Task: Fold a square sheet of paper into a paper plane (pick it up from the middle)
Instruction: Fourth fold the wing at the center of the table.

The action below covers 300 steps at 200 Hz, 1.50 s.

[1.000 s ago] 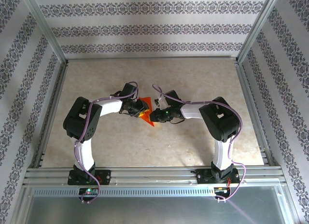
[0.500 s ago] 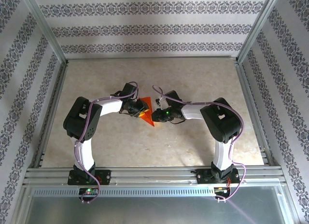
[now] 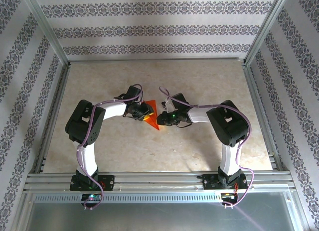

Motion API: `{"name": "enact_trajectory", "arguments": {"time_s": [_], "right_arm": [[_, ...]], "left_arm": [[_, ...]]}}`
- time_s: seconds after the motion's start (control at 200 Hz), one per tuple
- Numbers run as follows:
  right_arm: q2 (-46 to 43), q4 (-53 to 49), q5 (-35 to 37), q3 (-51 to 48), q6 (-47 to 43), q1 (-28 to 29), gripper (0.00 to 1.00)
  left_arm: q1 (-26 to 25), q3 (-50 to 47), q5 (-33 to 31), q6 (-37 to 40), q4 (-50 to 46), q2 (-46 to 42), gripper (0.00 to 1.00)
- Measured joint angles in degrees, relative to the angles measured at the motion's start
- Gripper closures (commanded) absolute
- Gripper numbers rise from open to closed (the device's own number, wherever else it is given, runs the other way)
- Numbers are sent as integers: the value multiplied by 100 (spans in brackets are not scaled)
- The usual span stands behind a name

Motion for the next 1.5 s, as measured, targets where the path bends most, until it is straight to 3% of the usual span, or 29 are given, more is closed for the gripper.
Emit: {"name": "enact_trajectory", "arguments": {"time_s": [0.455, 0.859, 1.499], "right_arm": [[-125, -4, -101, -199, 39, 7, 84], [-162, -173, -28, -225, 39, 55, 90], [-264, -286, -33, -212, 192, 33, 79]], "left_arm": [[2, 83, 0, 0, -125, 44, 66], [2, 199, 24, 4, -184, 131, 67], [0, 435, 76, 293, -490, 236, 60]]}}
